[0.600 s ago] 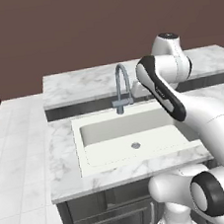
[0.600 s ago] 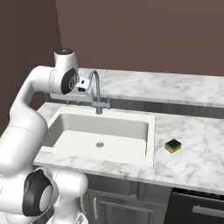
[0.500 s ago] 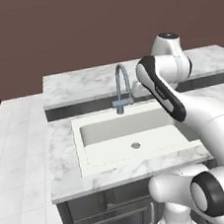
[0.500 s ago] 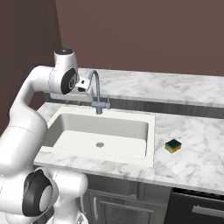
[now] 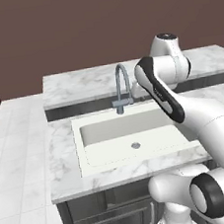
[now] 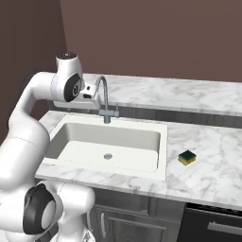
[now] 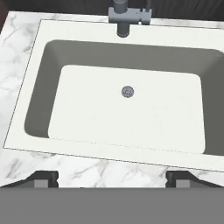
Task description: Soak the sponge with water for a few seconds and then drop it inside the sink.
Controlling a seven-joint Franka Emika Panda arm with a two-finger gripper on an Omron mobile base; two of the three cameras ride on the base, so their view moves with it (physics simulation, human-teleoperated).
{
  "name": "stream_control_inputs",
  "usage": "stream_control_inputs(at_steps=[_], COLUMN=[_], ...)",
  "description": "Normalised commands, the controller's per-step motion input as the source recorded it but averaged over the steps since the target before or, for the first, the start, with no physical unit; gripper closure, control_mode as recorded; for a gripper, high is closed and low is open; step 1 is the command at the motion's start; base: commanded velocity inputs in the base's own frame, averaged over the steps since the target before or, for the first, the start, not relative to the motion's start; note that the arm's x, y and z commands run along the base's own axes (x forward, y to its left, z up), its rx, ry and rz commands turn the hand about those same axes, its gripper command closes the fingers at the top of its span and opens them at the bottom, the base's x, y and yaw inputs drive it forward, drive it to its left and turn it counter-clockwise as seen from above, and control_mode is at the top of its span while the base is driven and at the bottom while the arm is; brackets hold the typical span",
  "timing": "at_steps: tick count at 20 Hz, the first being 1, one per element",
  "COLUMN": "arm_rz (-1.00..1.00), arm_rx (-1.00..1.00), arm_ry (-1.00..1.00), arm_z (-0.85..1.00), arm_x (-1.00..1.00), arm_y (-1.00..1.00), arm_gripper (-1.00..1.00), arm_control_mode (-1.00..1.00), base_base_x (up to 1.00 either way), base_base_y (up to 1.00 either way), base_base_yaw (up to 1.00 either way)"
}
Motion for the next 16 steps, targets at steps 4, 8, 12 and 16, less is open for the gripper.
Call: stream_control_inputs(at_steps=[4, 8, 12, 16], arm_rz=[-0.03, -0.01, 0.0, 0.0], arm_rx=[-0.07, -0.06, -0.01, 0.0], arm_ry=[-0.01, -0.04, -0.08, -0.07], arm_z=[0.0, 0.0, 0.0, 0.0], arm_x=[0.0, 0.0, 0.0, 0.0], arm_y=[0.05, 0.0, 0.0, -0.19], arm_gripper=[-1.0, -1.0, -1.0, -1.0], arm_control_mode=[-1.0, -1.0, -1.0, -1.0], base_base_x=[0.0, 0.0, 0.0, 0.0], base_base_y=[0.0, 0.0, 0.0, 0.0], base_base_yaw=[0.0, 0.0, 0.0, 0.0])
